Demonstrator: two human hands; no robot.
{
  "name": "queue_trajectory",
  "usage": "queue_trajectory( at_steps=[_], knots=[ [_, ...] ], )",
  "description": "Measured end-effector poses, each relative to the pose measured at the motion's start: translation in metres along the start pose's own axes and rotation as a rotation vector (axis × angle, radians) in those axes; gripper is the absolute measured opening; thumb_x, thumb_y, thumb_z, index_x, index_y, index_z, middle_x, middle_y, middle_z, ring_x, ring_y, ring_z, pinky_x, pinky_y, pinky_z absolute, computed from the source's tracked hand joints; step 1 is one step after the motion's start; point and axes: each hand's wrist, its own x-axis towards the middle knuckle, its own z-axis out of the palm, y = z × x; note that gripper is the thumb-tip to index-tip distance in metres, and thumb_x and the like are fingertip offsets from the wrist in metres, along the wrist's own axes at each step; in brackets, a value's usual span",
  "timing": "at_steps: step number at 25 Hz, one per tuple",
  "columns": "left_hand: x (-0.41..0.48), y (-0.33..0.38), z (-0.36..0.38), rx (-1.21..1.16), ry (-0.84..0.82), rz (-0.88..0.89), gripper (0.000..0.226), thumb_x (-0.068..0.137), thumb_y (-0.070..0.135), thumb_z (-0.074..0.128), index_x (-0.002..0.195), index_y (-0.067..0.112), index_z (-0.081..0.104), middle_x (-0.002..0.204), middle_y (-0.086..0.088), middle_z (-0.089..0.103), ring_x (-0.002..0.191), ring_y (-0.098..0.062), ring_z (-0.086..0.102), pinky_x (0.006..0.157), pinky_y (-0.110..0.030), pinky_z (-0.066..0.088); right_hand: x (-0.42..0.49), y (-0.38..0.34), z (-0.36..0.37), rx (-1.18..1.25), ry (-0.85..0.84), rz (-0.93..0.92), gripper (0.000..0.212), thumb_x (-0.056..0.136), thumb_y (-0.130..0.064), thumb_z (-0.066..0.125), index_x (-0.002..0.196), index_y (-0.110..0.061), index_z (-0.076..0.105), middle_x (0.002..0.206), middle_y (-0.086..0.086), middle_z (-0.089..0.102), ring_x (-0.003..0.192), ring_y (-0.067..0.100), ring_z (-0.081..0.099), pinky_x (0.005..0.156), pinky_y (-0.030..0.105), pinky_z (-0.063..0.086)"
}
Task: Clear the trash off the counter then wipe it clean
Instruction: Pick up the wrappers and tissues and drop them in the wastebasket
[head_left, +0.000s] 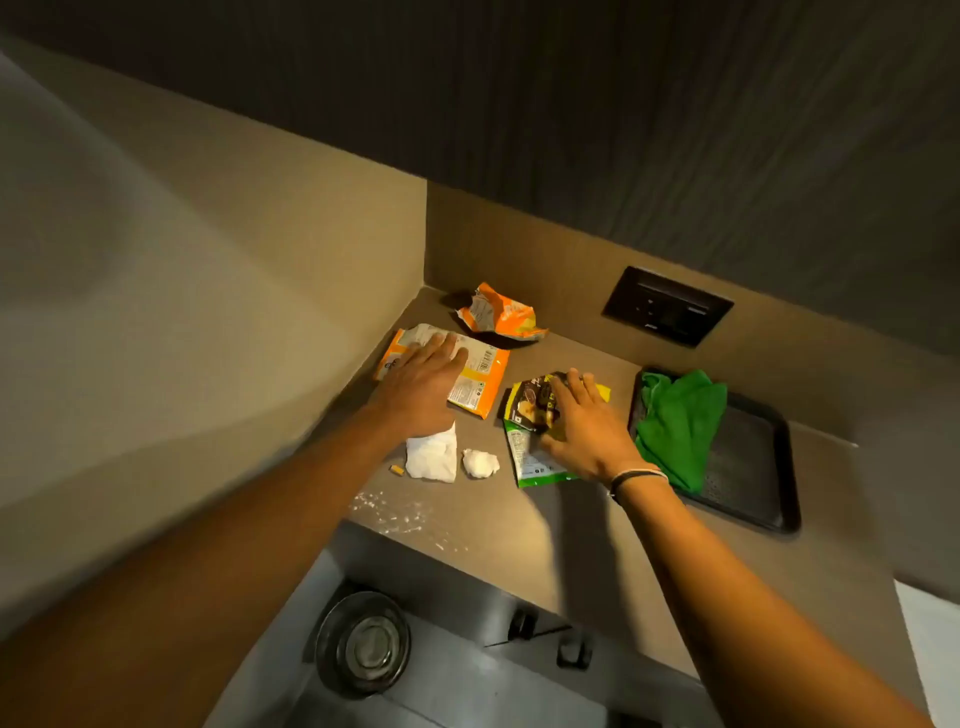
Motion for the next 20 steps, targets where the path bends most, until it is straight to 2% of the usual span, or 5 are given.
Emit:
queue_trajectory(
  at_steps=[4, 9, 13, 16, 20],
  knots=[
    [0.022, -0.006, -0.001, 0.025, -0.258, -0.004, 0.073, 0.102, 0.034, 0.063, 0.166, 0.02, 0.029, 0.176, -0.008, 0.026, 0.158, -0.034, 0.032, 0.123, -0.053, 0.041, 0.023, -0.002, 0.002, -0.024, -0.134, -0.031, 0.083, 0.091, -0.043, 0.068, 0.161, -0.02, 0.031, 0.17, 0.013, 0.031, 0.154, 0.036, 0.038, 0.123, 0.048, 0.039],
    [0.023, -0.003, -0.001, 0.096, -0.035, 0.004, 0.048, 0.102, 0.014, 0.057, 0.149, 0.019, 0.056, 0.147, -0.016, 0.064, 0.125, -0.039, 0.066, 0.095, -0.05, 0.059, 0.025, 0.0, -0.007, -0.16, 0.127, -0.138, 0.04, 0.102, -0.019, 0.052, 0.14, -0.027, 0.054, 0.136, 0.008, 0.066, 0.116, 0.035, 0.068, 0.089, 0.051, 0.061],
    [-0.013, 0.0, -0.01, -0.109, 0.239, 0.027, 0.055, 0.101, 0.001, 0.051, 0.153, 0.016, 0.055, 0.164, -0.008, 0.05, 0.149, -0.032, 0.05, 0.11, -0.051, 0.053, 0.003, -0.007, -0.02, -0.16, 0.308, -0.192, 0.056, 0.1, -0.008, 0.055, 0.154, -0.021, 0.049, 0.157, 0.007, 0.055, 0.144, 0.033, 0.054, 0.115, 0.048, 0.05],
    [-0.066, 0.008, -0.023, -0.258, 0.461, 0.074, 0.053, 0.097, -0.007, 0.051, 0.148, 0.006, 0.061, 0.156, -0.013, 0.058, 0.145, -0.033, 0.055, 0.113, -0.049, 0.055, -0.046, -0.043, -0.017, 0.059, 0.424, -0.24, 0.062, 0.095, -0.005, 0.049, 0.155, -0.019, 0.048, 0.161, 0.006, 0.051, 0.151, 0.029, 0.046, 0.124, 0.048, 0.041],
    [-0.167, 0.018, -0.013, -0.531, 0.71, -0.015, 0.044, 0.107, 0.013, 0.045, 0.148, 0.0, 0.058, 0.152, -0.015, 0.062, 0.139, -0.031, 0.062, 0.113, -0.032, 0.054, -0.125, -0.107, 0.02, 0.341, 0.676, -0.395, 0.047, 0.104, -0.004, 0.043, 0.148, -0.01, 0.057, 0.157, 0.007, 0.055, 0.151, 0.024, 0.048, 0.126, 0.042, 0.04]
  ],
)
